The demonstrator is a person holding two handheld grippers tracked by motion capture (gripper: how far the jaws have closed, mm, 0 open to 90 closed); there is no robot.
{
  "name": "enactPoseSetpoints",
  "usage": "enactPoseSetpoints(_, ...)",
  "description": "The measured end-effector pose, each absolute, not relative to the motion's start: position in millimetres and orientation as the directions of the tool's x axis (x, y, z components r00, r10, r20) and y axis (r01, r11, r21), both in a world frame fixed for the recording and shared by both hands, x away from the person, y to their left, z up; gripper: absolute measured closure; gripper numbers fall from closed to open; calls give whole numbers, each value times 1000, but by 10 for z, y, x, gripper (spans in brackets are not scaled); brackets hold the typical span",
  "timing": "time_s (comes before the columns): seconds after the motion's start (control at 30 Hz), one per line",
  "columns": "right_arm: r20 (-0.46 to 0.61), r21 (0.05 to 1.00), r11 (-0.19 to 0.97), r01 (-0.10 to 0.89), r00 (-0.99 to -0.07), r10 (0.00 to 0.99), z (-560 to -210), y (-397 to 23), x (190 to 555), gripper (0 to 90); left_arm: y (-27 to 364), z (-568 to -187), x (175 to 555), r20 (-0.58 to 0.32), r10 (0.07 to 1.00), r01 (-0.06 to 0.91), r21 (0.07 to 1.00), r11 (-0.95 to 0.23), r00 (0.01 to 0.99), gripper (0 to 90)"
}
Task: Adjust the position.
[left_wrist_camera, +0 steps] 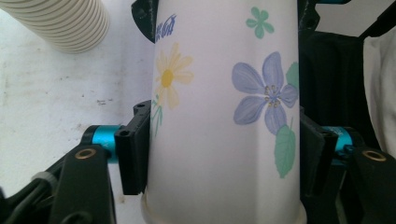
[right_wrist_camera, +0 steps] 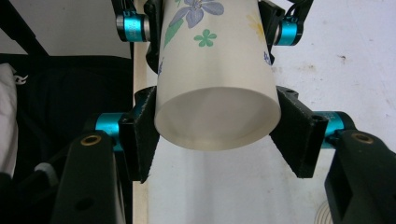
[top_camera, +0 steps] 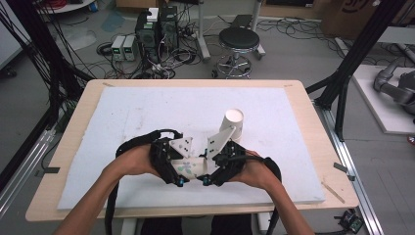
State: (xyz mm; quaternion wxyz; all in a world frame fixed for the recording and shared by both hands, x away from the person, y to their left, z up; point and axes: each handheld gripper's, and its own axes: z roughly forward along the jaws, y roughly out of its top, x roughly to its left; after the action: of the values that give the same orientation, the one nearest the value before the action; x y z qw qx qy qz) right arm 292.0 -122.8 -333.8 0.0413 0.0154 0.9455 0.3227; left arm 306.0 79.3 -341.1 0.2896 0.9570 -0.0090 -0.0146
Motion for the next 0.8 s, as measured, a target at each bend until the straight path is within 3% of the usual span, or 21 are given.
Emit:
enactPoseSetpoints(0.03,-69,611,791,2,-996,56,-3338,-1228,2918,375,793,-3411,3060,-23,-26,-9,554,-832,999,289)
enactPoseSetpoints(0.1,-70,611,792,3,-996,58,-3339,-1230,2916,375,804,-3447,3055,-33,-19,4,600,-800,999,81)
enactPoseSetpoints(0.13,-64,614,789,14,-996,68,-3340,-1247,2916,375,844,-3463,3081,-43,-19,12,628,-778,999,47)
enactPoseSetpoints(0.4,-60,635,772,28,-994,86,-3388,-1324,2929,375,1033,-3490,3114,-45,18,46,747,-663,999,47)
enactPoseSetpoints(0.8,-36,762,643,70,-988,149,-3486,-1545,2901,375,1404,-3611,3052,-55,115,101,888,-448,992,47)
